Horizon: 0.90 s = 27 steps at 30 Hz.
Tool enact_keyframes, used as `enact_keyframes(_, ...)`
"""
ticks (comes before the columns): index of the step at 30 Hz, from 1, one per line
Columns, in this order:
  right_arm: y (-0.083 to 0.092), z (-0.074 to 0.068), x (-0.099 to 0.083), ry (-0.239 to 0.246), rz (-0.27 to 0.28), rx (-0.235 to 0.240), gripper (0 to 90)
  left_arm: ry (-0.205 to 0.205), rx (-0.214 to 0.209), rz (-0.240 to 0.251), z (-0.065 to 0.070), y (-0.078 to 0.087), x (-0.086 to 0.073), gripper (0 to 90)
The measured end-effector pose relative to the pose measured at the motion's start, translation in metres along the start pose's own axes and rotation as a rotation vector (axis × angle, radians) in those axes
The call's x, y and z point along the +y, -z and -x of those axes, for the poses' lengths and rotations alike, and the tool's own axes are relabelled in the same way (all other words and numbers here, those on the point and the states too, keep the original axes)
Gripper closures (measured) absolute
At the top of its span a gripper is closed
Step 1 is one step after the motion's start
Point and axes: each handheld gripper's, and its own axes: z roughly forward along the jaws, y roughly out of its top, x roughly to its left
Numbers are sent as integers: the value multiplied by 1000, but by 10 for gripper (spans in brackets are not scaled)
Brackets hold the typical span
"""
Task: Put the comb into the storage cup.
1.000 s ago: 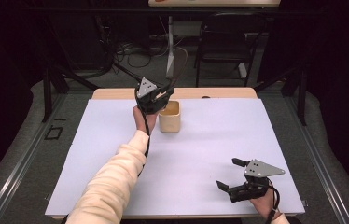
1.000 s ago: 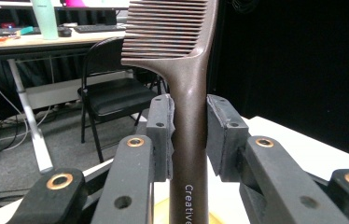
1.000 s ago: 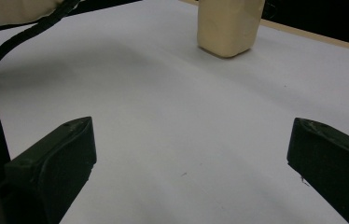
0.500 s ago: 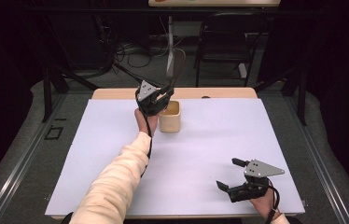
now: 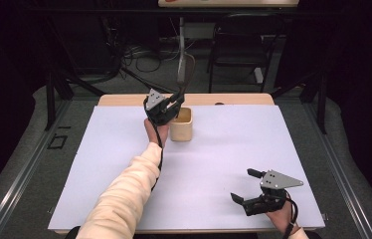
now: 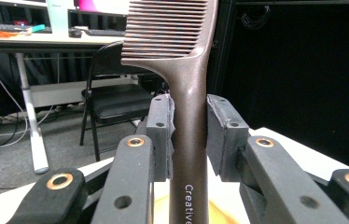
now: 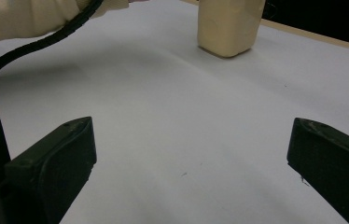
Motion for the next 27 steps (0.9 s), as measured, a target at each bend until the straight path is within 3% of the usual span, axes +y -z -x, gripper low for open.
enact_keyframes(27,0,0,0,-3,5,0,9,-4,-23,-20,0,-2,-13,719)
